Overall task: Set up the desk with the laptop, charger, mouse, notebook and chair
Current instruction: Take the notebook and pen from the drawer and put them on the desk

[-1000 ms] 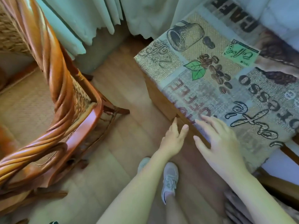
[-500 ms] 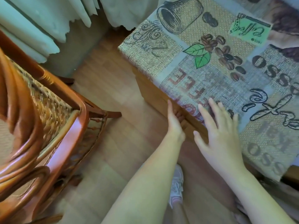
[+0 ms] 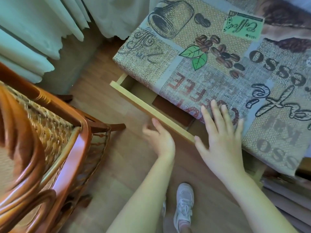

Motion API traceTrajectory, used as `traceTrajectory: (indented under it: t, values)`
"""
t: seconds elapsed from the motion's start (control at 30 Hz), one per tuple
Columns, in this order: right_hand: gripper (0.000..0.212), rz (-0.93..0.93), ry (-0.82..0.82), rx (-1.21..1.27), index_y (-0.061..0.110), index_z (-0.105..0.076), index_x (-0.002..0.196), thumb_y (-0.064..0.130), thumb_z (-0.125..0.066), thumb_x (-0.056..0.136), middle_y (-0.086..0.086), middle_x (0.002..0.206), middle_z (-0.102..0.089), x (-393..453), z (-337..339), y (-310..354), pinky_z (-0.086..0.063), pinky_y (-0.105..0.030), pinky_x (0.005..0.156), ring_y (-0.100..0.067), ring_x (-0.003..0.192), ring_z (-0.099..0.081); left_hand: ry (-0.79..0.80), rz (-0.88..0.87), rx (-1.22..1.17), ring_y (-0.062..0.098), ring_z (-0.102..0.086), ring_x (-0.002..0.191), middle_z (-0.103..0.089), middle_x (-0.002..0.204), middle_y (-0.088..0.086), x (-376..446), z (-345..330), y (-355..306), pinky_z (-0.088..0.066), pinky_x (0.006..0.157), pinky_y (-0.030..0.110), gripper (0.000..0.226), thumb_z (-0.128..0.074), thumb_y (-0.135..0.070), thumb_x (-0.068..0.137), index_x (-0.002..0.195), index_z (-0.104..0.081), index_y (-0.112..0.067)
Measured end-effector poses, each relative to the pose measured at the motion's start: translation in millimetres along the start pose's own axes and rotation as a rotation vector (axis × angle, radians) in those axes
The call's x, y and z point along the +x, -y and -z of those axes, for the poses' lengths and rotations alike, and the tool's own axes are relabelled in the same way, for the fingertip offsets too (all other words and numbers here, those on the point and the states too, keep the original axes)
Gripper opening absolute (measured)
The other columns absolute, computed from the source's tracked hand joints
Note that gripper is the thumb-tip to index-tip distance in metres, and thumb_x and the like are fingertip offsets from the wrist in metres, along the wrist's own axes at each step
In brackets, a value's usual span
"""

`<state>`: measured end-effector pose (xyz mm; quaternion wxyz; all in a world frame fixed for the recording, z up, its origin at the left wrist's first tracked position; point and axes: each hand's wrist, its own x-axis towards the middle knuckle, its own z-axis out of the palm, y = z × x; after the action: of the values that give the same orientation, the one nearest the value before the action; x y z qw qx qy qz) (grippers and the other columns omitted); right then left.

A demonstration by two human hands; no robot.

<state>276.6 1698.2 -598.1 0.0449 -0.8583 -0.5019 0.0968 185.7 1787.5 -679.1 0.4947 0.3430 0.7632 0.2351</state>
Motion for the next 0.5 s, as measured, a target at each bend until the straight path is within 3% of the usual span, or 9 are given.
traceTrajectory:
  t: [0.03, 0.1, 0.13, 0.2, 0.33, 0.5]
  values:
    - [0.085, -0.002, -0.002, -0.01, 0.022, -0.014, 0.151, 0.033, -0.063, 0.083, -0.003, 0.16, -0.007, -2, -3, -3, -0.006, -0.063, 0.112, -0.026, 0.147, -0.006, -0.139, -0.368, 0.142, 0.029, -0.039, 0.132, -0.039, 0.142, 0.013, -1, 16, -8, -0.03, 0.108, 0.045, 0.061, -0.033, -0.052, 0.095, 0.137, -0.038, -0.008]
    - [0.085, 0.006, -0.002, -0.011, 0.022, -0.014, 0.151, 0.033, -0.063, 0.083, -0.003, 0.16, -0.007, -1, -3, -2, -0.006, -0.062, 0.112, -0.026, 0.147, -0.006, -0.152, -1.045, 0.419, 0.022, -0.038, 0.134, -0.041, 0.142, 0.007, 1, 42, -23, -0.024, 0.108, 0.042, 0.049, -0.037, -0.046, 0.096, 0.133, -0.046, -0.014]
    - [0.084, 0.009, 0.013, -0.006, 0.022, -0.013, 0.151, 0.034, -0.062, 0.084, -0.003, 0.16, -0.006, -1, -2, -1, -0.006, -0.062, 0.112, -0.026, 0.147, -0.006, -0.109, -1.296, 0.589, 0.02, -0.039, 0.134, -0.047, 0.14, 0.003, 6, 49, -27, -0.022, 0.109, 0.042, 0.044, -0.036, -0.046, 0.097, 0.128, -0.053, -0.019]
    - [0.082, 0.011, 0.024, -0.007, 0.022, -0.012, 0.151, 0.035, -0.059, 0.086, -0.004, 0.16, -0.006, -3, 0, -1, -0.007, -0.063, 0.112, -0.026, 0.147, -0.006, 0.004, -1.602, 0.885, 0.015, -0.049, 0.13, -0.062, 0.129, -0.003, 13, 55, -27, -0.021, 0.111, 0.044, 0.044, -0.036, -0.049, 0.098, 0.115, -0.066, -0.022]
    - [0.075, 0.005, 0.043, -0.033, 0.023, -0.008, 0.151, 0.038, -0.051, 0.092, -0.003, 0.161, -0.003, -8, 0, 0, -0.009, -0.065, 0.111, -0.025, 0.147, -0.003, 0.146, -1.722, 1.112, 0.015, -0.059, 0.119, -0.068, 0.109, -0.003, 17, 59, -25, -0.023, 0.112, 0.046, 0.049, -0.037, -0.056, 0.096, 0.112, -0.067, -0.021]
    - [0.068, -0.002, 0.06, -0.072, 0.024, -0.006, 0.151, 0.046, -0.035, 0.094, -0.003, 0.161, -0.002, -14, -2, -1, -0.008, -0.066, 0.111, -0.025, 0.147, -0.002, 0.11, -1.702, 1.154, 0.015, -0.061, 0.113, -0.066, 0.105, -0.004, 11, 63, -23, -0.025, 0.109, 0.046, 0.045, -0.037, -0.055, 0.095, 0.105, -0.064, -0.021]
